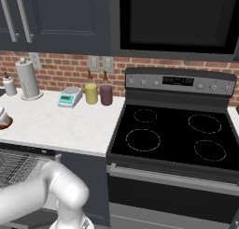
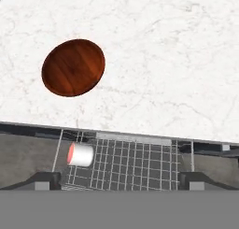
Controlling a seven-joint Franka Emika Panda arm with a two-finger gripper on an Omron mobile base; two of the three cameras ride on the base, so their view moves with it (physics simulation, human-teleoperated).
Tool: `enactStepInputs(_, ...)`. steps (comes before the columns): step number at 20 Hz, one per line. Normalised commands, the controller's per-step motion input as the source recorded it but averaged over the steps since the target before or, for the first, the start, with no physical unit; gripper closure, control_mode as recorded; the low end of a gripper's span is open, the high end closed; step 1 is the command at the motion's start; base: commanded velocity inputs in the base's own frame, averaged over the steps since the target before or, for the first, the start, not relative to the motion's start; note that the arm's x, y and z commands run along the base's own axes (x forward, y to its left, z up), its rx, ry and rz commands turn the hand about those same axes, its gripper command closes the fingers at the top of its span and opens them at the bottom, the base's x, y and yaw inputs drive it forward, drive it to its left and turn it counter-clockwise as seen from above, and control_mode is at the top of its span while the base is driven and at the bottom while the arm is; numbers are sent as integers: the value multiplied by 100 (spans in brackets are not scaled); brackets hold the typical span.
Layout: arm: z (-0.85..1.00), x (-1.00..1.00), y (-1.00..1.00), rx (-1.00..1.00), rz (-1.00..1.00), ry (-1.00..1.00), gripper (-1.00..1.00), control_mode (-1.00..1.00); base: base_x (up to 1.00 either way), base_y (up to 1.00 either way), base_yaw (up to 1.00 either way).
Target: Pick up the cup and bowl from the counter, place them in the dishwasher, and close the dishwasher door.
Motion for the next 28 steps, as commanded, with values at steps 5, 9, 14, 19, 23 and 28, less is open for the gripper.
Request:
enactStepInputs(5, 13, 41, -20, 12, 0, 18, -100, -100, 0, 0, 0)
enactStepInputs(9, -8, 64, -4, 5, -8, 9, -100, -100, 0, 0, 0)
enactStepInputs(14, -10, 64, 1, 1, -11, 0, -100, -100, 0, 0, 0)
enactStepInputs(19, -9, 52, 40, -1, -9, 0, -100, -100, 0, 0, 0)
enactStepInputs(23, -6, 48, 60, -5, -2, 4, -100, -100, 0, 0, 0)
enactStepInputs(28, -16, 14, 42, -6, 0, 8, -100, -100, 0, 0, 0)
